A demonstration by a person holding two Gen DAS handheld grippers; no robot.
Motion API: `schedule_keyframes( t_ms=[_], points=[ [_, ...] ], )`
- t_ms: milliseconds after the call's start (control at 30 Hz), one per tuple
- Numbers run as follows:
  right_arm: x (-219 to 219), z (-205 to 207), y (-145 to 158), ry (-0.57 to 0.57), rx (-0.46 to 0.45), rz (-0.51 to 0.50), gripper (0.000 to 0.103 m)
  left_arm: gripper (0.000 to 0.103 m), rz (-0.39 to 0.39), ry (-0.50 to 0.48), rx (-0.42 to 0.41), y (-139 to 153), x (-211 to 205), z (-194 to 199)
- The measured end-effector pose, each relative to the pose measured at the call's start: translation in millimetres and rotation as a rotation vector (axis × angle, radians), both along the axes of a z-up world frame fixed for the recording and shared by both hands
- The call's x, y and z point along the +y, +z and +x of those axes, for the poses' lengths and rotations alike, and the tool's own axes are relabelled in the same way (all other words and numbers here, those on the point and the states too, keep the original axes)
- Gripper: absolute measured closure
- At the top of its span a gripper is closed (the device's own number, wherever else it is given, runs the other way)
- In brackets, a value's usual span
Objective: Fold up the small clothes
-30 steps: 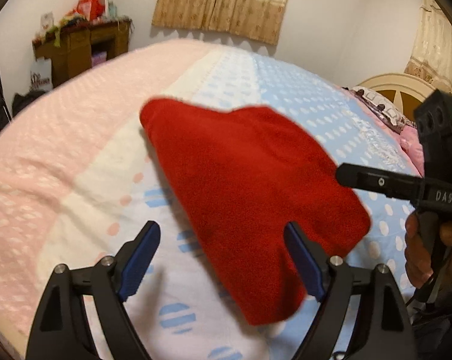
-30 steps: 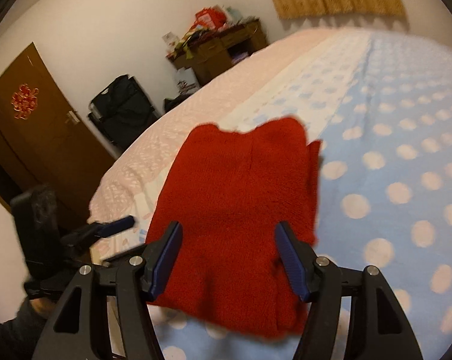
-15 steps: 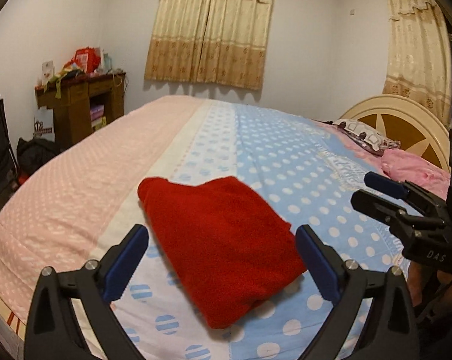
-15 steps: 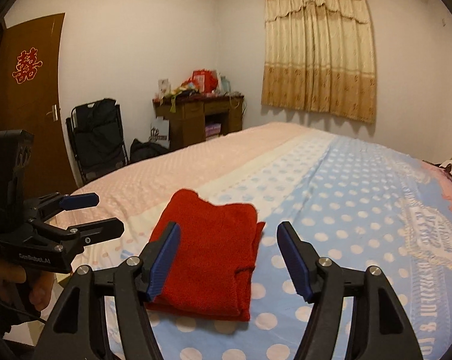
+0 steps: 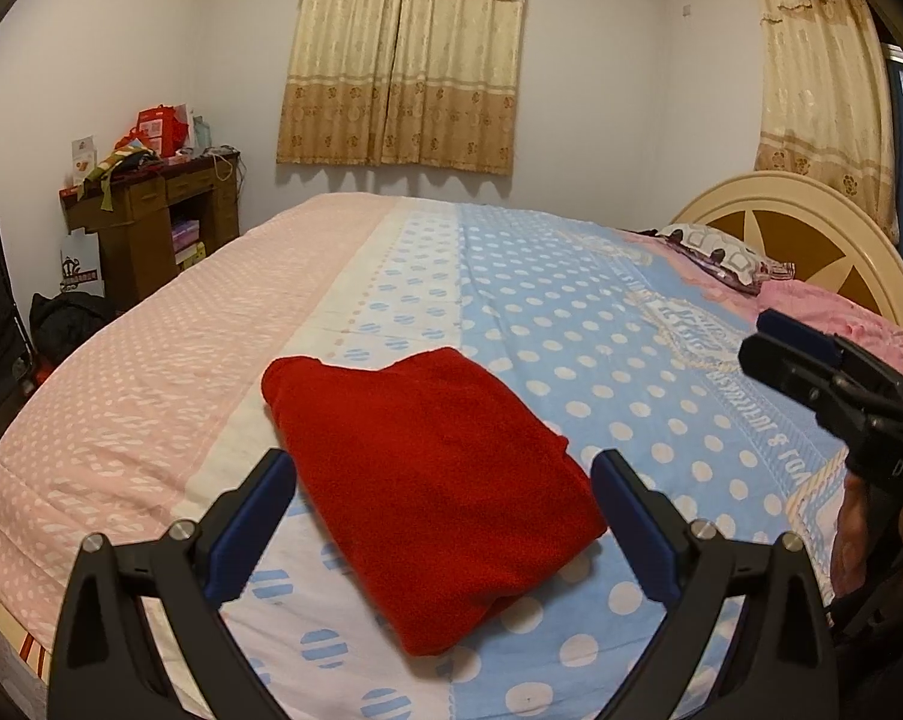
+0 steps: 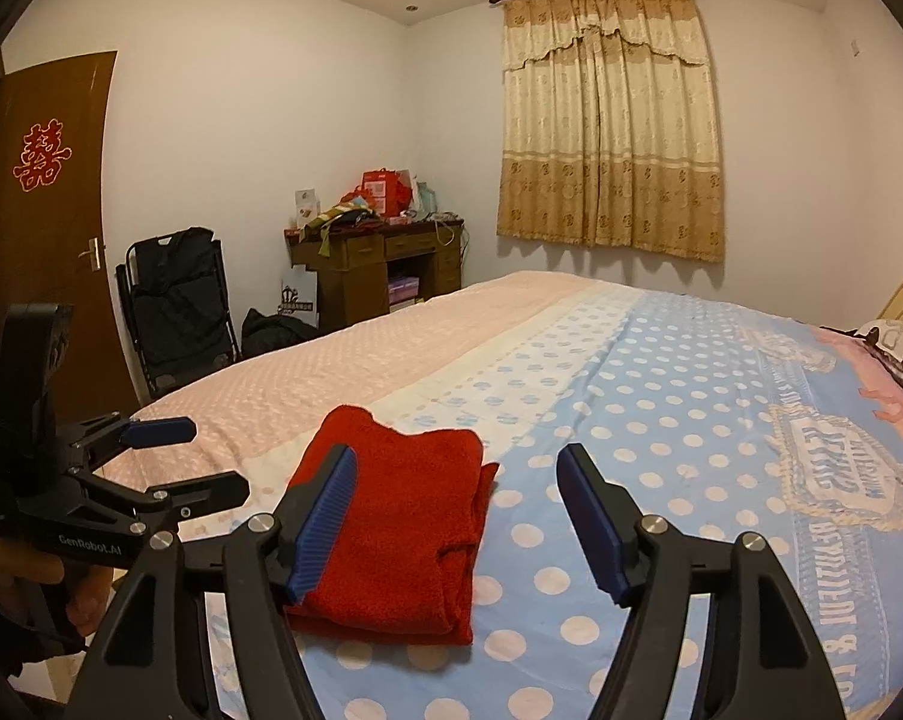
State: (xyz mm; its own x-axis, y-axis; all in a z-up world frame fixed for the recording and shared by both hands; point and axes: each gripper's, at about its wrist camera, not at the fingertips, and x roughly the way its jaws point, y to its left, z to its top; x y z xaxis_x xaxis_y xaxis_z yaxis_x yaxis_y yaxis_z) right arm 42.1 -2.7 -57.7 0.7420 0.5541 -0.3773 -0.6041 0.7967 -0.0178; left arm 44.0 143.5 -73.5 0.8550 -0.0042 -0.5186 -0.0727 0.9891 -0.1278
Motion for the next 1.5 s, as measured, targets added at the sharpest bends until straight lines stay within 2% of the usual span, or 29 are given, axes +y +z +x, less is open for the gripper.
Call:
schedule_keyframes(
  t_ms=[800,1133,1333,1500],
  points=[
    [2,-4,-3,0.007,0.015,0.005,0.032,0.002,0.002,0.003,0.002,-1,3,-4],
    [0,-9,0,0.009,-0.007,0.021,0.032,0.002,0.008,0.009,0.0,-1,4,-5],
    [-1,-12,3,0.009,-0.025,0.027,0.032,0.002,0.059,0.047,0.002,3,4,-5],
    [-2,-17,6,0.015,-0.048,0.036,0.032,0.0,0.064,0.097,-0.028,8,9,-9]
  ],
)
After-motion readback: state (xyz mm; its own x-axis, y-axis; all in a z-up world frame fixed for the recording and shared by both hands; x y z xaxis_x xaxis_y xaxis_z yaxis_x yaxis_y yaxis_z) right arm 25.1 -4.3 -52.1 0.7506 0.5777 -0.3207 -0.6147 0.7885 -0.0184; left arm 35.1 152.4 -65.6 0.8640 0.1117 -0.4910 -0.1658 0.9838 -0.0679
